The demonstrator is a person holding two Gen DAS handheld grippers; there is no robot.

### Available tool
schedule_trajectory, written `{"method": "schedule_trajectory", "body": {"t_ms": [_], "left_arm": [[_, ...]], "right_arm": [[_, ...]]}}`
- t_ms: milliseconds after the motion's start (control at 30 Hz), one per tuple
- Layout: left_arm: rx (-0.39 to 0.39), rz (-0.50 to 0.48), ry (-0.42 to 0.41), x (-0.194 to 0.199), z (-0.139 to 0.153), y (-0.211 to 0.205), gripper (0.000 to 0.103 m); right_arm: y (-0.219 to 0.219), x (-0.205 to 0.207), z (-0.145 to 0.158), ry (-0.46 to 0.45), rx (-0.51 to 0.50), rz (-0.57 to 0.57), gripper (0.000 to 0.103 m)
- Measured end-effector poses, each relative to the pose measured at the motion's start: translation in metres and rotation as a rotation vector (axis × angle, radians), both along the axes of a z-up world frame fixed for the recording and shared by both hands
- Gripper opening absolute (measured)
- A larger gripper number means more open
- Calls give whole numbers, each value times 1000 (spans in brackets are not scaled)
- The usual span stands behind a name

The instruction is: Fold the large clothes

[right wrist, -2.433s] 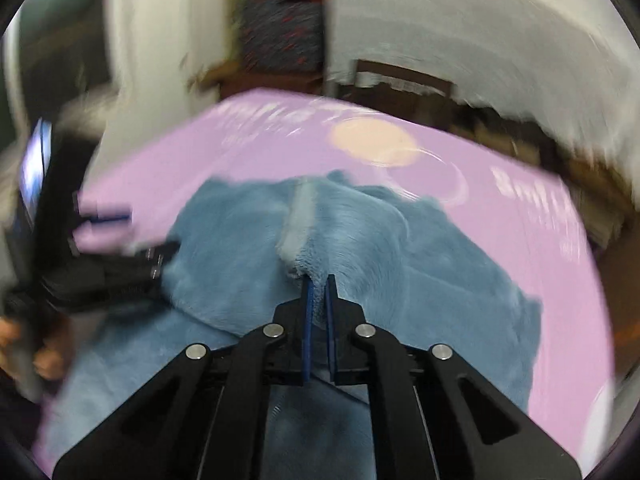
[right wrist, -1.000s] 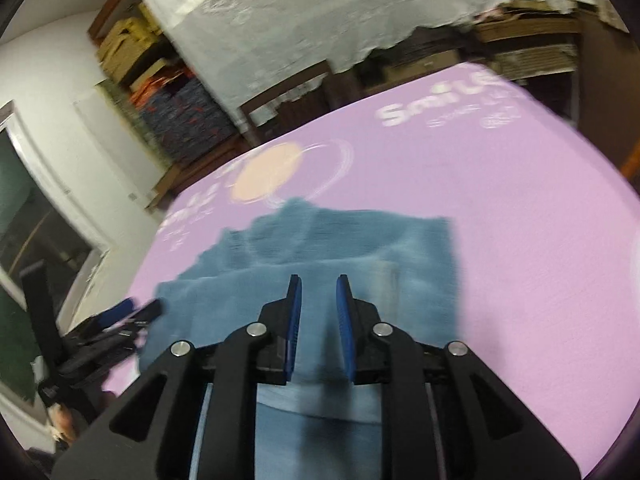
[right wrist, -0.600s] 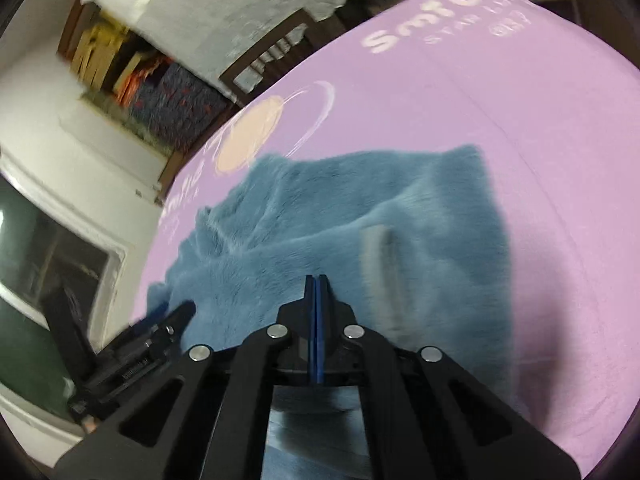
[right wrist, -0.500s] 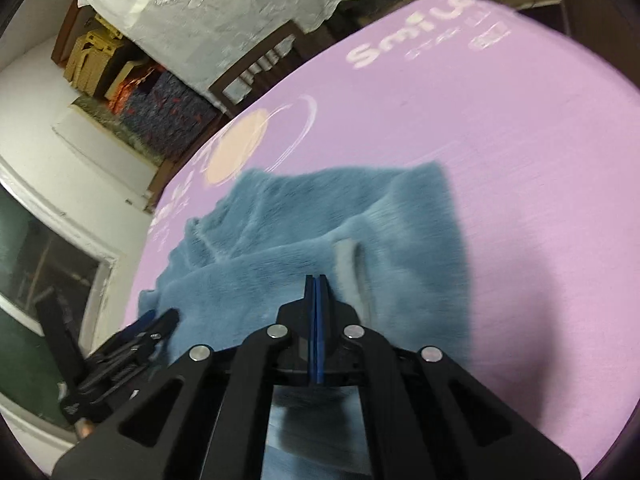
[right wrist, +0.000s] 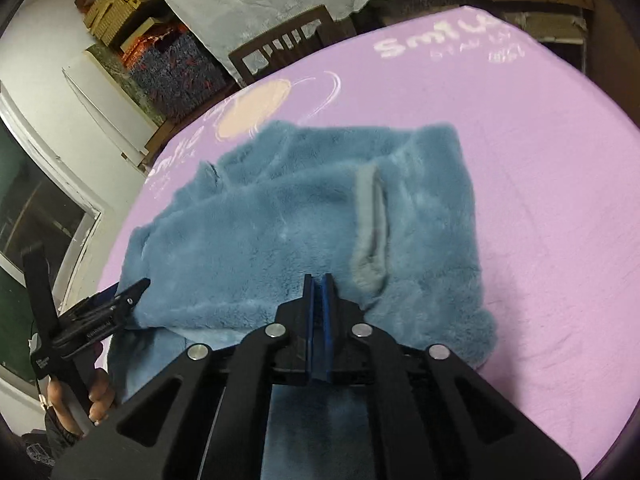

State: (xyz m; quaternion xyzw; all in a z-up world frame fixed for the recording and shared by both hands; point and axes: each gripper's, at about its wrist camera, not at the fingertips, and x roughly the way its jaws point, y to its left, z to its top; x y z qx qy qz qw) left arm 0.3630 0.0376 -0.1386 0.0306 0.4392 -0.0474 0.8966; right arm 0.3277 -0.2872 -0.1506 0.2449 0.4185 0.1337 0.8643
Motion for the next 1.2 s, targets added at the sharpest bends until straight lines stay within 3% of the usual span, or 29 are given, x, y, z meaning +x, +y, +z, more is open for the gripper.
{"method": "schedule_trajectory", "body": {"t_ms": [133,233,333,433,533,633,700,867,1067,1200], "left_arm": [[-15,12,5,-1,0,2,85],[-40,12,-25,-8,12,2,83],[-55,-26,-63,-24,25,-7,83],[-22,-86,-87,-40,28,-24,83],[35,-98,-69,-40,16,-35,83],[15,-93,2,-28,0,-32,85],[9,-96,1,-27,1,-31,86],[7,-87,-27,-32,10,-31,85],[-95,-87,-104,-68,41,-19,85],[-115,-97,-102,-107,38,-8,85]], "right_arm": [[-4,-2,-2,3,29,-2,2],[-4,-10,11,-33,16,-5,7],[-3,-28,27,-93,1,4,8],[2,-41,33,-113,-15,14,11],[8,-46,28,-96,-55,25,11],[8,-38,15,-37,-60,21,11],[7,-32,2,11,-56,24,9],[2,-32,1,9,-15,21,9],[2,-73,38,-129,-35,9,32],[-1,-116,43,-162,-39,1,32]]}}
